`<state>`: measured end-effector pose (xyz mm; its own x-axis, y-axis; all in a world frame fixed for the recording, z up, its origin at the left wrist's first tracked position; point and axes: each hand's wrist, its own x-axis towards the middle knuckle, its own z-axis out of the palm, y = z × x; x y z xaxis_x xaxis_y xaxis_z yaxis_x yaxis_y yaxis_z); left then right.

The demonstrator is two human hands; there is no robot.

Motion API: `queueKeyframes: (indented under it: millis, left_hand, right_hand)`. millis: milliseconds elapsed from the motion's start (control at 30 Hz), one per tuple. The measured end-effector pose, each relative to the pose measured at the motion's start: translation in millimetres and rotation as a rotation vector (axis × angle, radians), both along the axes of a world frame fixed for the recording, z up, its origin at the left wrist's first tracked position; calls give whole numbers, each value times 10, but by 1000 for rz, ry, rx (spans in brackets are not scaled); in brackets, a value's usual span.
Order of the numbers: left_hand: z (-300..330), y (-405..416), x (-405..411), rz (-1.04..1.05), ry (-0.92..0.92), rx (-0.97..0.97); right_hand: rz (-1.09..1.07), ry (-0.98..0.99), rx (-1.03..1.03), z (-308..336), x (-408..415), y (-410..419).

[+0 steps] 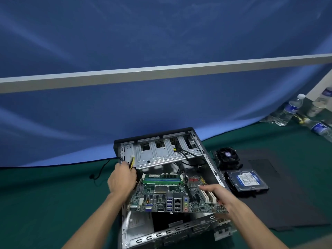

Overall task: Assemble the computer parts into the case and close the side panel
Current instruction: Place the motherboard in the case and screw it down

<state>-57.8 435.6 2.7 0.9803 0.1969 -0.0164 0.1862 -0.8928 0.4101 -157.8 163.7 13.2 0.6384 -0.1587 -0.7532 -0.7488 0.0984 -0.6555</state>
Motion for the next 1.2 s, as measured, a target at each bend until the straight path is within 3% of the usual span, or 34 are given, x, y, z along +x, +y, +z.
queueKeyframes:
  millis: [67, 167, 200, 300, 400, 533, 800, 933, 1200]
  left_hand:
    - [77, -37, 4, -5, -77, 93]
    - [161, -161, 23, -142, -203, 53]
    - [177, -232, 34, -240, -157, 42]
    - [167, -504, 57, -556, 227, 55]
    - [84, -707, 94, -665, 471, -37]
    - [-78, -901, 200, -706, 635, 24]
    - [-354, -1409, 260, -769, 558, 259]
    - [-485, -1509, 355, -706, 739, 161]
    - [-680, -1581, 500, -627, 778, 240]
  right_hand:
    - [16, 7, -10, 4, 40, -37]
    - [47, 10, -11, -1, 97, -66]
    - [54, 10, -7, -4, 119, -66]
    - [44, 6, 26, -38, 191, -61]
    - [25, 5, 91, -66, 251, -52]
    - [29, 29, 116, -176, 263, -97]
    - [-19, 98, 192, -400, 294, -192]
    - [-49, 83, 258, -430, 314, -204]
    - [-39, 102, 318, -548, 305, -231]
